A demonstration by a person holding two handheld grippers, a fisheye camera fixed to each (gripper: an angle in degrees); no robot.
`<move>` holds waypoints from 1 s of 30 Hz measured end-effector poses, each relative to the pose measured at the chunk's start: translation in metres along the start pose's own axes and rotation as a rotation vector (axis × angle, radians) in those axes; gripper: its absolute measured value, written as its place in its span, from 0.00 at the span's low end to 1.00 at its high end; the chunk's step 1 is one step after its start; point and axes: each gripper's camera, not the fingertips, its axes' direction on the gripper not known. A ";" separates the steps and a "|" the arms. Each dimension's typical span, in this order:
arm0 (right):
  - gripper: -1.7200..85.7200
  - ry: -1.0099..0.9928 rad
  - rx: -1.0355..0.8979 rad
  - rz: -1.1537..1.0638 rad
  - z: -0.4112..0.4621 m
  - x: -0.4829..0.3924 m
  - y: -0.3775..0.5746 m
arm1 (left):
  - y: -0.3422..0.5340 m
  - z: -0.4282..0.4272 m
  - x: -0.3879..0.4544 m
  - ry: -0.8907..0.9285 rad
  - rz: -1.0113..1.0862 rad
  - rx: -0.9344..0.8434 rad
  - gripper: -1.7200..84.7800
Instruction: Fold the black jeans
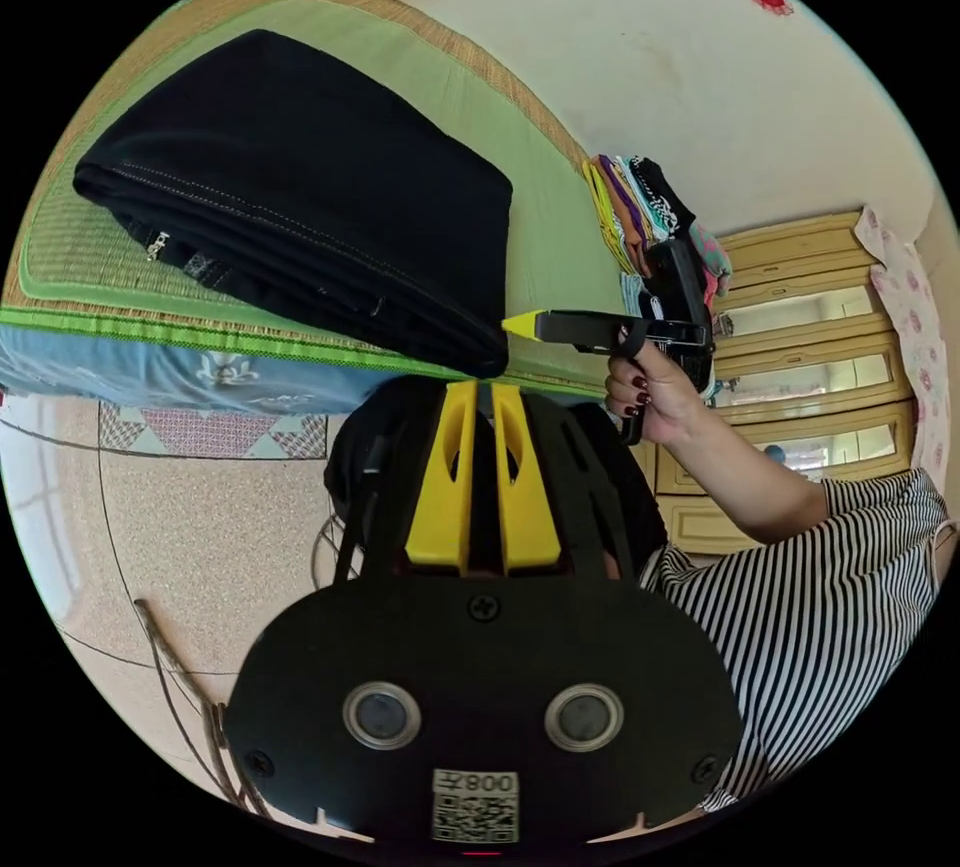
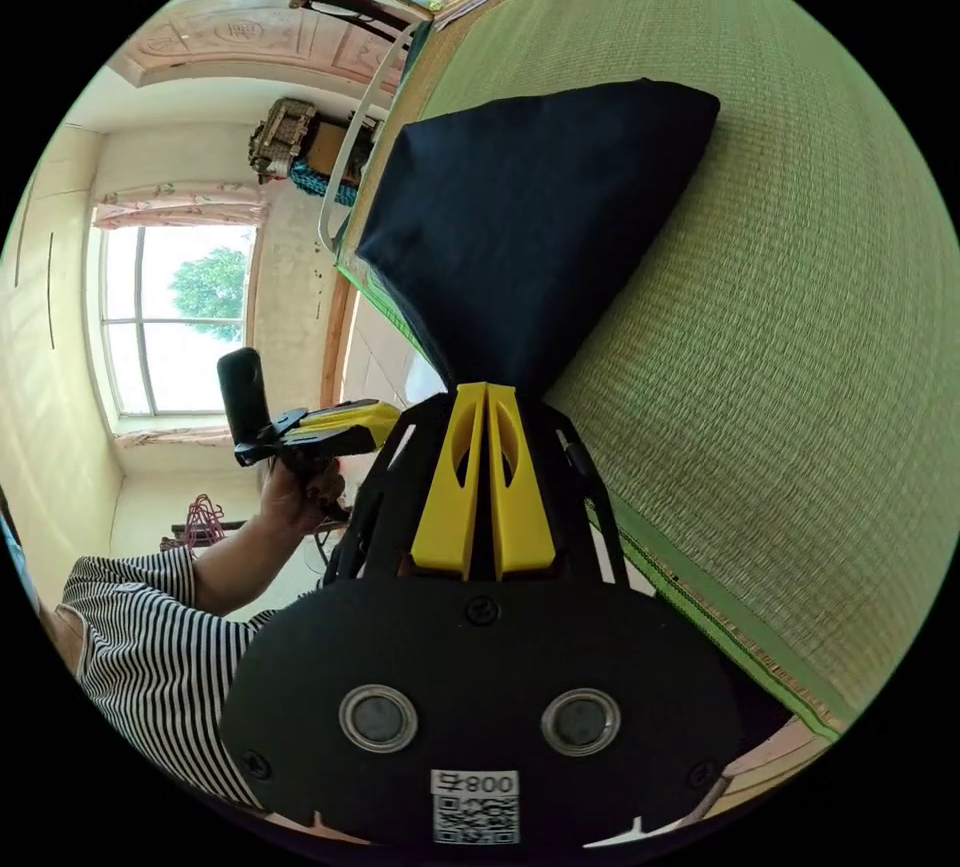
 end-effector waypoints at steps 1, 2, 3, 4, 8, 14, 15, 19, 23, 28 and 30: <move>0.02 0.004 0.012 0.004 -0.005 0.007 0.006 | -0.003 0.007 0.006 -0.001 0.022 -0.016 0.07; 0.02 0.000 0.020 0.011 -0.007 0.011 0.010 | -0.007 0.015 0.013 -0.015 0.044 -0.036 0.09; 0.02 -0.024 0.042 0.028 -0.012 0.021 0.018 | -0.010 0.020 0.017 -0.025 0.052 -0.048 0.09; 0.02 -0.062 0.064 0.052 -0.016 0.033 0.027 | -0.015 0.028 0.023 -0.036 0.069 -0.075 0.10; 0.03 -0.174 0.106 0.118 -0.018 0.070 0.052 | -0.033 0.058 0.039 -0.074 0.114 -0.158 0.10; 0.08 -0.292 0.121 0.204 -0.007 0.117 0.078 | -0.042 0.082 0.043 -0.160 0.103 -0.225 0.05; 0.09 -0.310 0.121 0.212 -0.004 0.125 0.080 | -0.041 0.083 0.043 -0.159 0.105 -0.222 0.04; 0.12 -0.370 0.126 0.241 0.009 0.147 0.081 | -0.035 0.078 0.044 -0.139 0.121 -0.173 0.03; 0.14 -0.438 0.123 0.278 0.024 0.163 0.076 | -0.027 0.073 0.042 -0.123 0.130 -0.128 0.03; 0.15 -0.536 0.147 0.322 0.043 0.181 0.070 | -0.019 0.068 0.033 -0.097 0.131 -0.094 0.03; 0.15 -0.556 0.146 0.335 0.050 0.186 0.067 | -0.015 0.067 0.029 -0.089 0.130 -0.085 0.03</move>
